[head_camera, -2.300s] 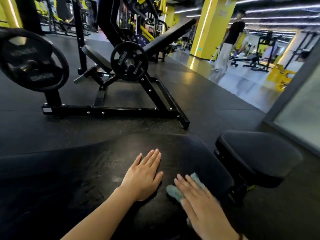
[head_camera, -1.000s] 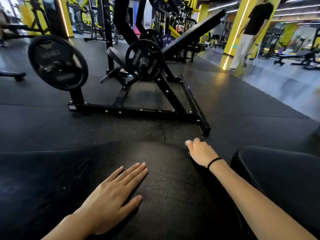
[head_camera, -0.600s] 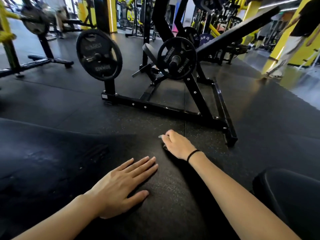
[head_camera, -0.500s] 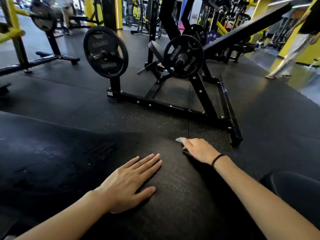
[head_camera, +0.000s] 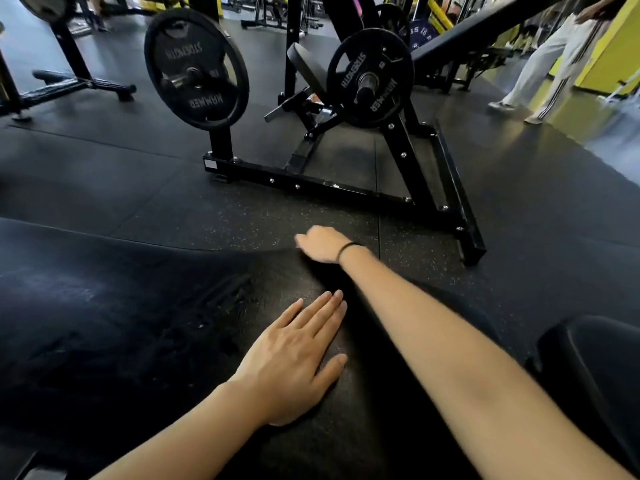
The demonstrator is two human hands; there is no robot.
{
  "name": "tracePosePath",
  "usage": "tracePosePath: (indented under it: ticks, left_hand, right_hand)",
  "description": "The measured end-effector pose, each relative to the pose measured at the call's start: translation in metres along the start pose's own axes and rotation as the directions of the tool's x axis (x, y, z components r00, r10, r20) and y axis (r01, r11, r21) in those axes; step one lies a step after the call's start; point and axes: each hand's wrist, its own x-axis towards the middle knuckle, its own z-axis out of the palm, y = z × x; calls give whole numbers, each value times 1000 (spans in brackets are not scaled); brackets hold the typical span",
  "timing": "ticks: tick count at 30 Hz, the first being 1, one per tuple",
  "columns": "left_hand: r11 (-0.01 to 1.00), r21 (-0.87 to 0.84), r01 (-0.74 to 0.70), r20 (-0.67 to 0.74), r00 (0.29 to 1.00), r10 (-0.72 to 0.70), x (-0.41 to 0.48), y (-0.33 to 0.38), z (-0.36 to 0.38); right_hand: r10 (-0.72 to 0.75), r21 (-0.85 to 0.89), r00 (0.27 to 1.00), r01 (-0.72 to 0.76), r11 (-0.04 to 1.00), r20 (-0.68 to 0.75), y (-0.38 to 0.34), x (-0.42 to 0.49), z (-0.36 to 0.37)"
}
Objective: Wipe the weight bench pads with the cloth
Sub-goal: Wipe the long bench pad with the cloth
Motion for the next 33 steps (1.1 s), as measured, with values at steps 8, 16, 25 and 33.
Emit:
tracePosePath:
  ticks: [8, 16, 25, 33]
  left_hand:
    - [998, 55, -17, -103, 994, 22, 0, -5, 8]
    - [999, -28, -39, -108, 993, 35, 1, -5, 8]
    - [998, 37, -42, -129, 991, 46, 4, -8, 11]
    - [995, 80, -62, -52, 996, 66, 2, -6, 5]
  right_hand:
    - [-7, 176, 1000, 7, 984, -1, 66, -43, -4]
    - [254, 142, 966, -245, 959, -48, 127, -106, -15]
    - [0, 64, 990, 9, 998, -139, 9, -40, 5]
    - [264, 167, 945, -234, 958, -192, 176, -153, -4]
